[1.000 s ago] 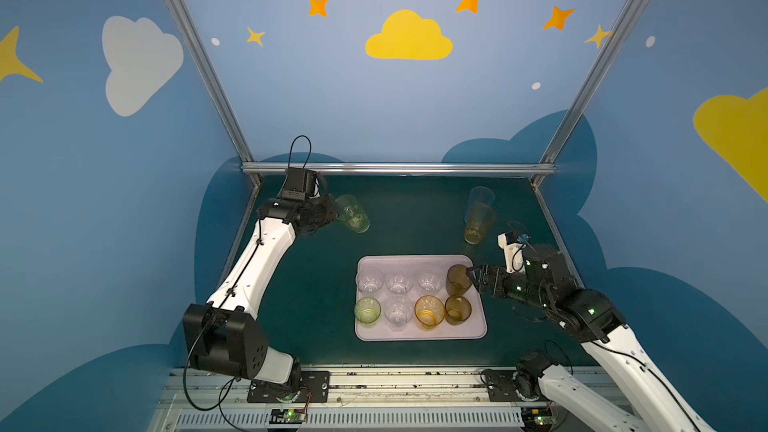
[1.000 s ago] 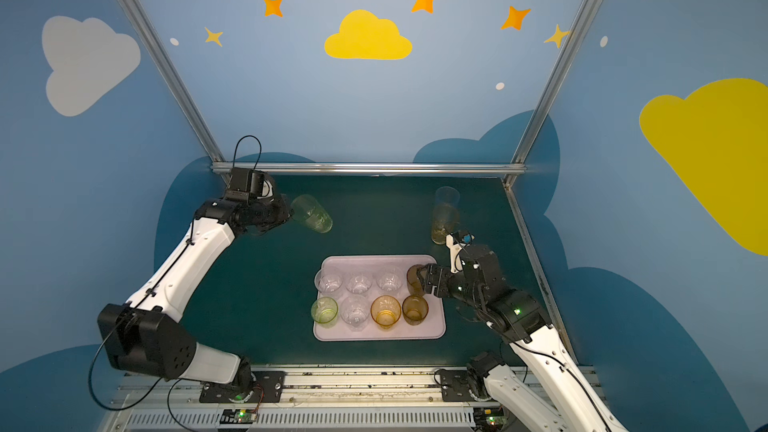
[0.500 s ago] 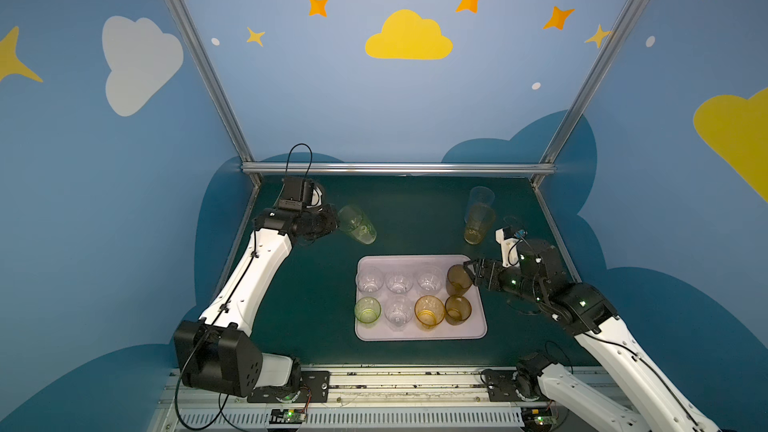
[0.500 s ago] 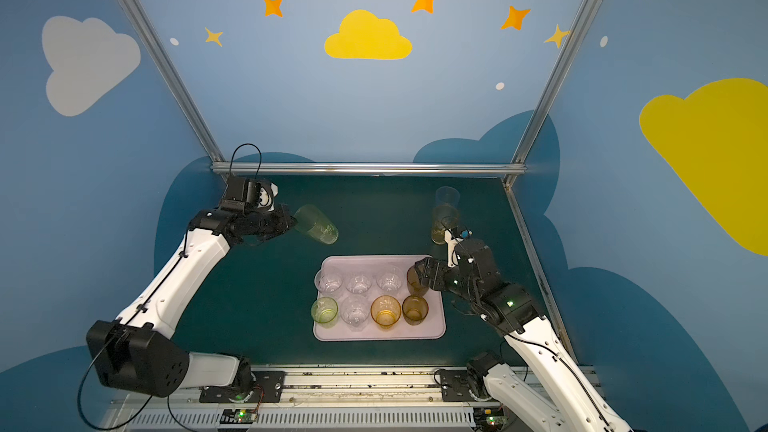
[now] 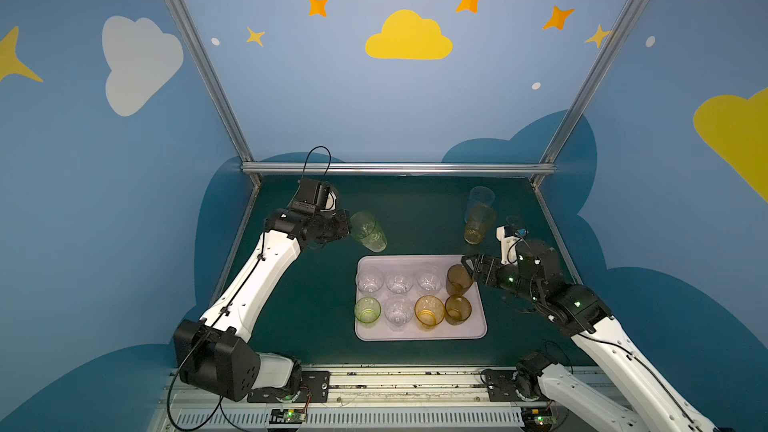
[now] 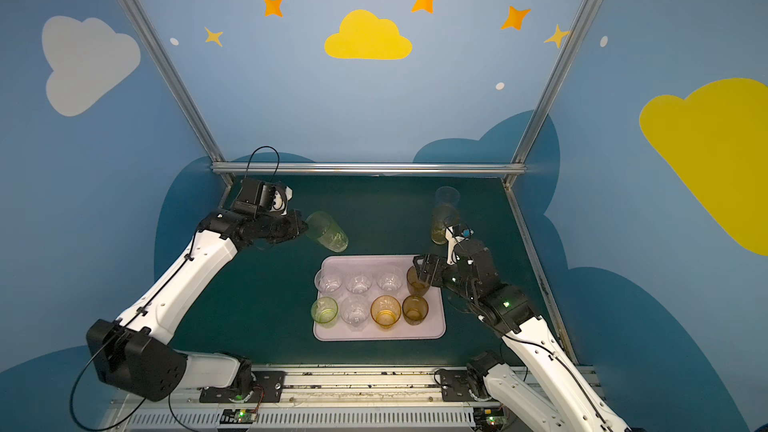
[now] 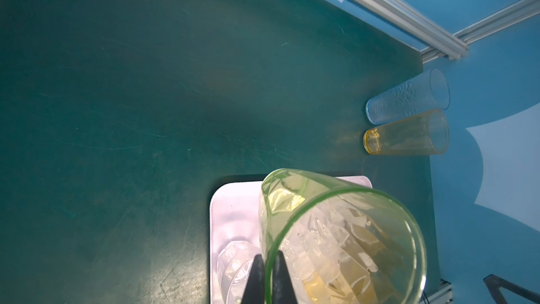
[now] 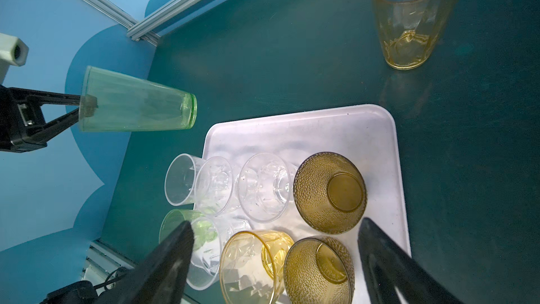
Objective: Place the glasses into the tray
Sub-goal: Place the glass on the tray.
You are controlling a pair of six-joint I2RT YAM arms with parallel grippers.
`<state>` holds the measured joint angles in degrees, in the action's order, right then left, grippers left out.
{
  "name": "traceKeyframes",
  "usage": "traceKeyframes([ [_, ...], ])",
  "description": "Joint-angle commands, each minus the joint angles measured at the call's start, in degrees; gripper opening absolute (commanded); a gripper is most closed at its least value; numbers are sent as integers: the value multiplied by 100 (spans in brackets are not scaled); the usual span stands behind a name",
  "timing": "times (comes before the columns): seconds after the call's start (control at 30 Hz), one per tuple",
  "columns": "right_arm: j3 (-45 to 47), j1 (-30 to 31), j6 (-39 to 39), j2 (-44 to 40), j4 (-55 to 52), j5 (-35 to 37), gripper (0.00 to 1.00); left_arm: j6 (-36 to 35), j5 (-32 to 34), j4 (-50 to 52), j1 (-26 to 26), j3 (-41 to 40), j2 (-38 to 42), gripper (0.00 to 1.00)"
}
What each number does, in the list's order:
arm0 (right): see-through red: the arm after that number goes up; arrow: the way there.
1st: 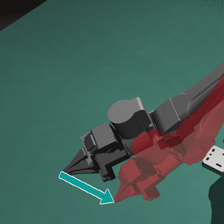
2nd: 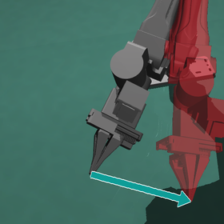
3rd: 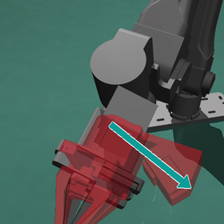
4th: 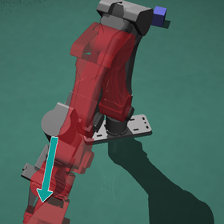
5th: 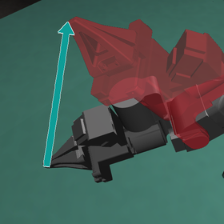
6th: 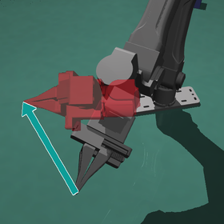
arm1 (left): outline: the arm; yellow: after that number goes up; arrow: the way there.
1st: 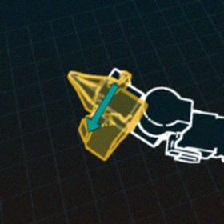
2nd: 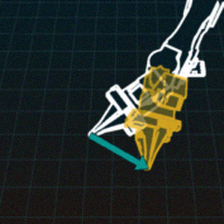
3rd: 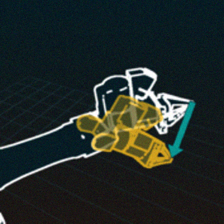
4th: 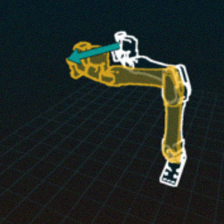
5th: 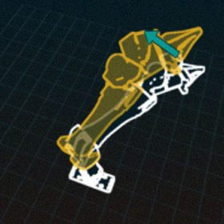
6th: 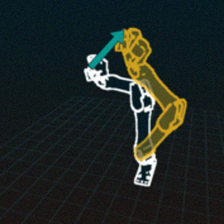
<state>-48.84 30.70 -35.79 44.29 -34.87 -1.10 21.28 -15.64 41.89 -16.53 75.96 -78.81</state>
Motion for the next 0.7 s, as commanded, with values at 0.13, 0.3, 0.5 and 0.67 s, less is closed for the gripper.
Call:
traceKeyframes([
  [0.13,89,-22,-31,-261,-70,161,87,-63,300,39,-377,235,-4,4],
  [0.3,240,-28,-110,-416,-87,155,87,-38,313,47,-581,278,-142,4],
  [0.5,351,-27,-166,-545,-116,146,87,-10,531,41,-732,297,-256,4],
  [0.67,344,-25,-165,-571,-154,172,87,-18,561,39,-775,279,-372,4],
])
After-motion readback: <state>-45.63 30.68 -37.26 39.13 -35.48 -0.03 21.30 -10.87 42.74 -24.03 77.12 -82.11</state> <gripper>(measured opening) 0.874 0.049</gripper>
